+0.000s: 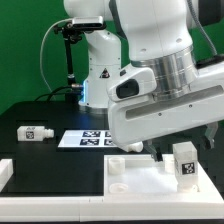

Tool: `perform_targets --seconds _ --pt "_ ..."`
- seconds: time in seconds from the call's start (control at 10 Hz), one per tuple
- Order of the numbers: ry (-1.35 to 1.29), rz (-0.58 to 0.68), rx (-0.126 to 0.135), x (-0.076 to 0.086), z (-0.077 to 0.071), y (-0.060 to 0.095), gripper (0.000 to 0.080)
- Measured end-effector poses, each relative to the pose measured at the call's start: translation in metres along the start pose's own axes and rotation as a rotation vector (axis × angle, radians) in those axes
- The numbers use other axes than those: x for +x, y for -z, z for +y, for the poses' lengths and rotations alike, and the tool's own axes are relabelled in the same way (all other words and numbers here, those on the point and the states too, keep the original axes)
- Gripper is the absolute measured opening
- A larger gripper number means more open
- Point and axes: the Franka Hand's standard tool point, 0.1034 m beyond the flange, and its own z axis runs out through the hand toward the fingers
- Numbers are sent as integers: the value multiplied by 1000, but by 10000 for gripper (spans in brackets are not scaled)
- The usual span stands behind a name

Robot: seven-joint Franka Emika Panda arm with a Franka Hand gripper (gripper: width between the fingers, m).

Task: Assemble one leg

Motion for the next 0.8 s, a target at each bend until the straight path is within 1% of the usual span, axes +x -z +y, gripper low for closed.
perform_targets --seconds 0.2,0.4,0.5,0.7,0.8 --pt "-5 1 0 0 0 0 649" --pt "-19 1 0 0 0 0 360" --pt "-80 1 1 0 -1 0 285" --pt "-214 3 1 1 -1 0 285" --pt "-364 22 -1 -1 -2 -1 285"
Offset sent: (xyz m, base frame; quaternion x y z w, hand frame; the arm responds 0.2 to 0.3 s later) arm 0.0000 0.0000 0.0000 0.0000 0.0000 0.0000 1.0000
